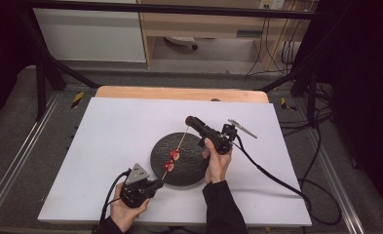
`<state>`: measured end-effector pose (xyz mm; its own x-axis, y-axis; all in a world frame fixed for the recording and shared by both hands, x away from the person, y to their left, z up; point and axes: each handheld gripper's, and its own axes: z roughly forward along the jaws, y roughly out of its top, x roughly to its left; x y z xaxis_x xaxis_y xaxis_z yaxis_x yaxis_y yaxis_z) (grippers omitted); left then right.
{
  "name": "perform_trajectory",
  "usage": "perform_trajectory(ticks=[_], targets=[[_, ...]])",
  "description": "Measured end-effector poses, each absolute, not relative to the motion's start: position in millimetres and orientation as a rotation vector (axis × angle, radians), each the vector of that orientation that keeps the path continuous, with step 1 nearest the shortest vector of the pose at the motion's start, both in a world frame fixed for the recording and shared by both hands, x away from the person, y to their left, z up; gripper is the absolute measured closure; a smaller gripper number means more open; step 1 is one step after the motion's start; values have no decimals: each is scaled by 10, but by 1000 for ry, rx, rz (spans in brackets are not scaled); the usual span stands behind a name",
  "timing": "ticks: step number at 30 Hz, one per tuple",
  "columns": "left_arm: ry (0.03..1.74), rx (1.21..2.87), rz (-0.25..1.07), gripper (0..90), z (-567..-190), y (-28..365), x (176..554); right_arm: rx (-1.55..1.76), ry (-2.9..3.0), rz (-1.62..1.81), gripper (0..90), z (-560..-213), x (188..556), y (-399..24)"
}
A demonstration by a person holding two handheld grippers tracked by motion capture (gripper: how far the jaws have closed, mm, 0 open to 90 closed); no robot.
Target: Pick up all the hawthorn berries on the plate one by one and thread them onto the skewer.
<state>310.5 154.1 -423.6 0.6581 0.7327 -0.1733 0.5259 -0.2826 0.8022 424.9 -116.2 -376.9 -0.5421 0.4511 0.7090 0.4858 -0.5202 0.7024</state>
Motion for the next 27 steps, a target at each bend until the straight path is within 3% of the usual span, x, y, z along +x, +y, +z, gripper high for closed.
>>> perform_trajectory(ticks=[27], targets=[[1068,1881,264,882,-4200,1487,3146,-1488,-1550,-2290,626,-3814,4199,-1124]])
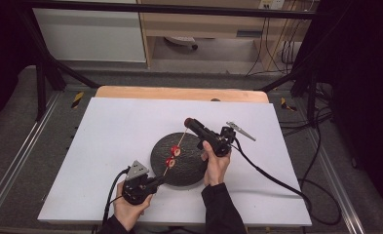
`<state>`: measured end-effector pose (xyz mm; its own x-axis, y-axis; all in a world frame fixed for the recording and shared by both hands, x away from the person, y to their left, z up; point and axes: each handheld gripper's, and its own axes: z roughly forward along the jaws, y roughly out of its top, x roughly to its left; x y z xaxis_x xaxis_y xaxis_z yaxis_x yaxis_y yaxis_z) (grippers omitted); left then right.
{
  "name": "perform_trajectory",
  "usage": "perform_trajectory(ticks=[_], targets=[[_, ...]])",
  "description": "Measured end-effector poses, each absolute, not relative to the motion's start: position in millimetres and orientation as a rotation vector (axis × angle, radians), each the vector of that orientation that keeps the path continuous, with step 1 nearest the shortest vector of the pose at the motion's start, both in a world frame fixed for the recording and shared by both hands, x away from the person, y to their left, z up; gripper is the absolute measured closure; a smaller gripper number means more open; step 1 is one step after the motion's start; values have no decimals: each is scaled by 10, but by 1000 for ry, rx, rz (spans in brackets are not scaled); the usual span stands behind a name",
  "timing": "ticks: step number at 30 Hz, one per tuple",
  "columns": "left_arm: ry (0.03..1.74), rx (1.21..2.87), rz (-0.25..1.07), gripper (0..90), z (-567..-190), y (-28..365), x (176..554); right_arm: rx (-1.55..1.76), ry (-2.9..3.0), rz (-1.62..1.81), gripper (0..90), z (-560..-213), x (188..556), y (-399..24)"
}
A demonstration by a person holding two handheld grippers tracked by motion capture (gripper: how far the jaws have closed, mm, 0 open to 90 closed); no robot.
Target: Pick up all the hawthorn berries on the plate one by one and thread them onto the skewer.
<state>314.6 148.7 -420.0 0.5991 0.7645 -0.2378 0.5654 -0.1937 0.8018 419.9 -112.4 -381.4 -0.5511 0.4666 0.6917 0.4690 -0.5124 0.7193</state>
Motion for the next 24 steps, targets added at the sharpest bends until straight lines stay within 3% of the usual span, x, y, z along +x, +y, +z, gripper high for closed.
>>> perform_trajectory(ticks=[24], targets=[[1035,1889,331,887,-4195,1403,3091,-1451,-1508,-2270,636,-3816,4219,-1125]])
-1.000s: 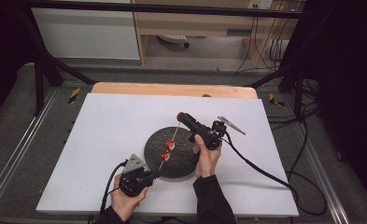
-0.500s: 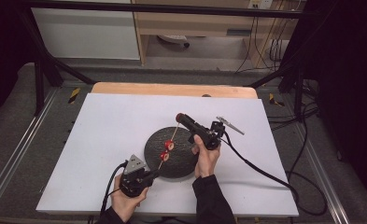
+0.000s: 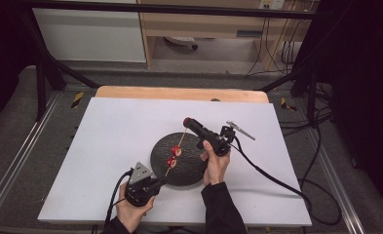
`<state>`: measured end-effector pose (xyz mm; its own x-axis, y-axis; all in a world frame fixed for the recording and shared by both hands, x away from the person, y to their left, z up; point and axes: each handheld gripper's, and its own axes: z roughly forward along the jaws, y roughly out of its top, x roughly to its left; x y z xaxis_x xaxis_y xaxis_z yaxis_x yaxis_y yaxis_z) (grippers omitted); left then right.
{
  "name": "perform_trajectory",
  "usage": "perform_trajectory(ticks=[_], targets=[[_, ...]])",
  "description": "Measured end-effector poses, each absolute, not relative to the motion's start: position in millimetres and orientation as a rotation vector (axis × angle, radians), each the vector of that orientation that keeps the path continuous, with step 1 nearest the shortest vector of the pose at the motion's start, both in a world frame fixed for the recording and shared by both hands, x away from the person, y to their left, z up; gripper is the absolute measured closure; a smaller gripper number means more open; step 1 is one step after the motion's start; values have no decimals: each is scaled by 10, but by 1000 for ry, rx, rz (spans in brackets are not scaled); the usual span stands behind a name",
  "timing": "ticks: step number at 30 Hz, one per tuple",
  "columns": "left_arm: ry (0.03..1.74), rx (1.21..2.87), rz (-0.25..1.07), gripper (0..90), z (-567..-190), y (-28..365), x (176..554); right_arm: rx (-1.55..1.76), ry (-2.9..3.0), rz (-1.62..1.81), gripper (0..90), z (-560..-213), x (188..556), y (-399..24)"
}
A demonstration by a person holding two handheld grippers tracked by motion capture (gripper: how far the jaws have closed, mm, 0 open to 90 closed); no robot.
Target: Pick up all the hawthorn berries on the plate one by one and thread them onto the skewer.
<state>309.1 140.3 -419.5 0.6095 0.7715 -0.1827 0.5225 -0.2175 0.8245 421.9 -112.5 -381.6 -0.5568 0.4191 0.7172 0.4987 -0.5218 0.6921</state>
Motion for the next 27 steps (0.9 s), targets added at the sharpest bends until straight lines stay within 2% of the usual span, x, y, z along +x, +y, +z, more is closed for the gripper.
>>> perform_trajectory(ticks=[27], targets=[[1023,1949,319,888,-4285,1369,3148,-1429,-1630,-2197,643,-3863,4176,-1095]])
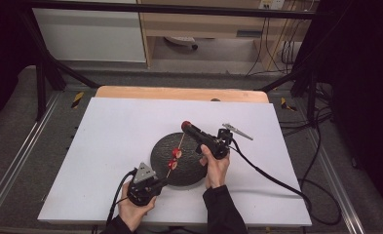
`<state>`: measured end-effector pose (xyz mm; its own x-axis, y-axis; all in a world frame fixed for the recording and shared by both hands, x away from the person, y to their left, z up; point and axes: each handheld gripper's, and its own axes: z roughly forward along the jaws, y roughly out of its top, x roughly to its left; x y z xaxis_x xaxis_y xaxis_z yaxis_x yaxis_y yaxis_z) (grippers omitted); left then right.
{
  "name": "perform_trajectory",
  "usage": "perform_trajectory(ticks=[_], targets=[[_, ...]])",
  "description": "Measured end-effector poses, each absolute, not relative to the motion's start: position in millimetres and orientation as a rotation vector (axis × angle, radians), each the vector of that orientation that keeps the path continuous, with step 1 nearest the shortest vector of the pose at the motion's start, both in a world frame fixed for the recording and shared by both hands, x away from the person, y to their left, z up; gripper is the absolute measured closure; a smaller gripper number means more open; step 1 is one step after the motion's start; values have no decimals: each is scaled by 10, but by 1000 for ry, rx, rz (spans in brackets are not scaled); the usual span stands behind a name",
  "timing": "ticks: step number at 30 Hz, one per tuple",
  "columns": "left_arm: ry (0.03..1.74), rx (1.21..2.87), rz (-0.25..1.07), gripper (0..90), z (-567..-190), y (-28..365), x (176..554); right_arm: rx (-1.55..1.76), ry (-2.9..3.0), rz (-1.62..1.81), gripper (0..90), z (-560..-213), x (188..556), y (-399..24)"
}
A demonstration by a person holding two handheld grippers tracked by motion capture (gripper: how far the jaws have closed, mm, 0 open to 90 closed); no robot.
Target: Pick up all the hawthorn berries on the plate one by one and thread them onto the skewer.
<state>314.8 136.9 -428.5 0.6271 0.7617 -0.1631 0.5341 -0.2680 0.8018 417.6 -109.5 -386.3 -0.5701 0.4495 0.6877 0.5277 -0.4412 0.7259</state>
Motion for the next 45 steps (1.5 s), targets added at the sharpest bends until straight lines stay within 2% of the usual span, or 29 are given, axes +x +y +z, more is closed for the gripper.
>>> perform_trajectory(ticks=[12,19,25,45], targets=[[1016,1955,343,890,-4305,1392,3150,-1415,-1704,-2161,634,-3835,4187,-1124],[987,1986,374,890,-4307,1422,3121,-1409,-1740,-2130,565,-3809,4243,-1161],[972,1998,372,890,-4312,1407,3111,-1415,-1760,-2112,620,-3808,4272,-1150],[993,1985,339,890,-4367,1414,3096,-1393,-1810,-2131,636,-3832,4159,-1113]])
